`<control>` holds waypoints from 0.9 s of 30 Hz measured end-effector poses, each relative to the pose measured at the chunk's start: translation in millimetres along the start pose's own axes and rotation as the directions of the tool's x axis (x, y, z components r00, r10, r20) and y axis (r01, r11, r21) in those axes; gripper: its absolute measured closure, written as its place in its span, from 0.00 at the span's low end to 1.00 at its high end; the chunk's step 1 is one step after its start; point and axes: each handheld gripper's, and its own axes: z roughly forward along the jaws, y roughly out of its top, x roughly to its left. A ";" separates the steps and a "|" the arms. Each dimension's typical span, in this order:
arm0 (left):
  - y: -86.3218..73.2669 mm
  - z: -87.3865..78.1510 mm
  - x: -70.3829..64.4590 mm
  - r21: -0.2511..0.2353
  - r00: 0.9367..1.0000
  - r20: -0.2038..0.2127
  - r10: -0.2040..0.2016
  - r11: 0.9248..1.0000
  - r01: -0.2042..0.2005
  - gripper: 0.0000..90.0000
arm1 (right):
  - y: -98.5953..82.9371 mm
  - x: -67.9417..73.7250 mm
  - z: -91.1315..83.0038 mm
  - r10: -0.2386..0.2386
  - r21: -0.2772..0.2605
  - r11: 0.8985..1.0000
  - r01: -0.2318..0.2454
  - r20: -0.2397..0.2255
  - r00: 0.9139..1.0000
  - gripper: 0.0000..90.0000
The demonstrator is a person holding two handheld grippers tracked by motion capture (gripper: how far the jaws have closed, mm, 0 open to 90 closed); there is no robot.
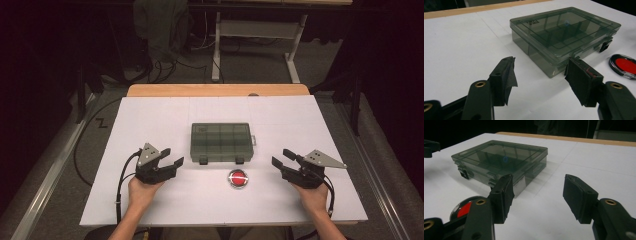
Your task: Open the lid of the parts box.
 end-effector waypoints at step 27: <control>14.3 26.3 -13.8 -0.006 0.999 0.035 0.013 1.000 -0.013 0.44 | 10.6 18.1 37.9 -0.016 0.026 1.000 0.017 -0.053 0.998 0.49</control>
